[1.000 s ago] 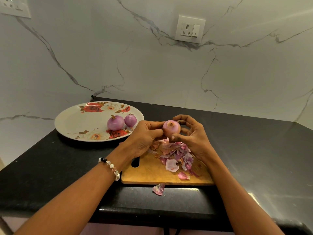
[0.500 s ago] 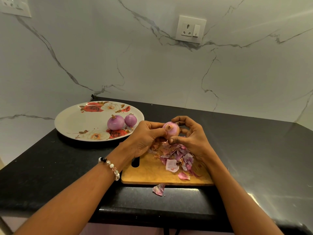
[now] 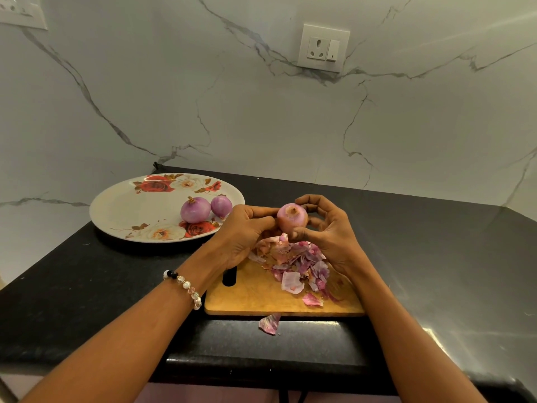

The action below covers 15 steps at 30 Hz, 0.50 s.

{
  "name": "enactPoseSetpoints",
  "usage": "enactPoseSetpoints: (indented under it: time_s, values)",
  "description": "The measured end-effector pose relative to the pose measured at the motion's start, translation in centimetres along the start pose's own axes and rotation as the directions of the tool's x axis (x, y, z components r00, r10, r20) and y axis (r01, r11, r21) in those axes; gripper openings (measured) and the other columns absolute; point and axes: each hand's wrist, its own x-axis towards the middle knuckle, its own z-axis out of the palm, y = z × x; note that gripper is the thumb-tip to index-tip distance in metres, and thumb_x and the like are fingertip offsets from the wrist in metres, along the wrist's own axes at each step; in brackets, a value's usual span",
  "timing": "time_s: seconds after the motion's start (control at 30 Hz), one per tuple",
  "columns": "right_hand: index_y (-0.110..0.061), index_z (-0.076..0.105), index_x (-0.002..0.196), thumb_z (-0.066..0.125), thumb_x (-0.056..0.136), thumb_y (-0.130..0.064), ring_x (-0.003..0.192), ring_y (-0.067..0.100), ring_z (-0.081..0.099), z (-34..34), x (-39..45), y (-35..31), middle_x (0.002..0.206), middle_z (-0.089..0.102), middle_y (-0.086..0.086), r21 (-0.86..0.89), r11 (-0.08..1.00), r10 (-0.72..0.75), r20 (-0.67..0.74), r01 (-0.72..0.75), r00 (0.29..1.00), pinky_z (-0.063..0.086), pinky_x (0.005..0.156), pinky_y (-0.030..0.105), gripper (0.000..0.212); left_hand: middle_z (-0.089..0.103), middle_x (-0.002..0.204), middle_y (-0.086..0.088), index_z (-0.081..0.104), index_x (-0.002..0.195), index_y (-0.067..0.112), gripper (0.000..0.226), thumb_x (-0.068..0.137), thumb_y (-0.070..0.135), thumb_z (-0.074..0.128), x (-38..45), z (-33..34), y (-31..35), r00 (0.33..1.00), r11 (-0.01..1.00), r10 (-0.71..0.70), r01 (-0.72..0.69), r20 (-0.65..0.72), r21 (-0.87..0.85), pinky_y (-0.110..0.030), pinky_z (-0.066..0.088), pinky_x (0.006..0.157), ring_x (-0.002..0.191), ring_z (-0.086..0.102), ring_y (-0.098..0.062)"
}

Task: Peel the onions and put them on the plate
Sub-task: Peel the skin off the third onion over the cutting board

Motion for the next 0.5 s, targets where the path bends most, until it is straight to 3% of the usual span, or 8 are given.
enactPoseSetpoints:
  time_s: [0.07,0.17,0.23,0.33,0.4,0.5]
  values:
    - [-0.014,0.06,0.115,0.084,0.063,-0.014,0.104,0.02,0.068,-0.08,0.01,0.12,0.116,0.062,0.009,0.025,1.0,0.019,-0.022,-0.018,1.0,0.059,0.082,0.031,0.057,0.072,0.104,-0.005,0.067,0.113,0.012,0.026,0.088,0.005,0.061,-0.07,-0.05,0.14,0.999,0.999,0.042,-0.042,-0.018,0.005,-0.042,0.055,0.088,0.096,0.068,-0.019]
    - [-0.015,0.061,0.116,0.083,0.065,-0.016,0.104,0.025,0.069,-0.11,-0.02,0.19,0.114,0.064,0.009,0.072,0.996,0.055,-0.06,-0.051,0.997,0.061,0.082,0.038,0.055,0.069,0.109,0.002,0.062,0.122,0.014,0.04,0.083,0.012,0.069,-0.05,0.02,0.18,0.974,0.966,0.217,-0.205,-0.064,0.156,-0.031,0.058,0.079,0.095,0.068,-0.011]
    - [-0.012,0.061,0.117,0.081,0.067,-0.013,0.1,0.026,0.071,-0.06,-0.04,0.15,0.112,0.065,0.01,0.103,0.992,0.073,-0.056,-0.067,0.996,0.062,0.077,0.038,0.054,0.068,0.109,0.005,0.065,0.119,0.016,0.04,0.08,0.016,0.073,0.04,0.01,0.11,0.921,0.892,0.383,-0.349,-0.071,0.286,-0.024,0.058,0.073,0.093,0.068,-0.008]
    - [-0.01,0.061,0.116,0.079,0.069,-0.009,0.098,0.028,0.071,-0.04,-0.04,0.1,0.111,0.066,0.012,0.157,0.984,0.094,-0.049,-0.085,0.994,0.062,0.072,0.038,0.051,0.065,0.108,0.006,0.071,0.106,0.014,0.027,0.079,0.015,0.074,0.18,-0.06,-0.21,0.796,0.7,0.605,-0.541,0.017,0.466,-0.013,0.053,0.076,0.09,0.066,-0.004]
    - [-0.011,0.061,0.116,0.079,0.069,-0.011,0.101,0.03,0.07,-0.05,-0.01,0.14,0.113,0.065,0.012,0.142,0.986,0.094,-0.05,-0.086,0.994,0.062,0.075,0.041,0.051,0.067,0.107,0.001,0.072,0.103,0.012,0.024,0.079,0.015,0.074,0.32,-0.14,-0.5,0.74,0.618,0.67,-0.593,0.048,0.517,-0.012,0.052,0.077,0.091,0.064,-0.004]
    - [-0.01,0.061,0.117,0.079,0.069,-0.01,0.098,0.03,0.071,0.01,-0.08,0.08,0.112,0.065,0.013,0.139,0.985,0.108,-0.034,-0.102,0.994,0.062,0.074,0.039,0.051,0.069,0.106,-0.005,0.073,0.1,0.01,0.022,0.078,0.015,0.075,0.48,-0.21,-0.64,0.714,0.582,0.698,-0.609,0.054,0.539,-0.012,0.053,0.074,0.087,0.065,-0.006]
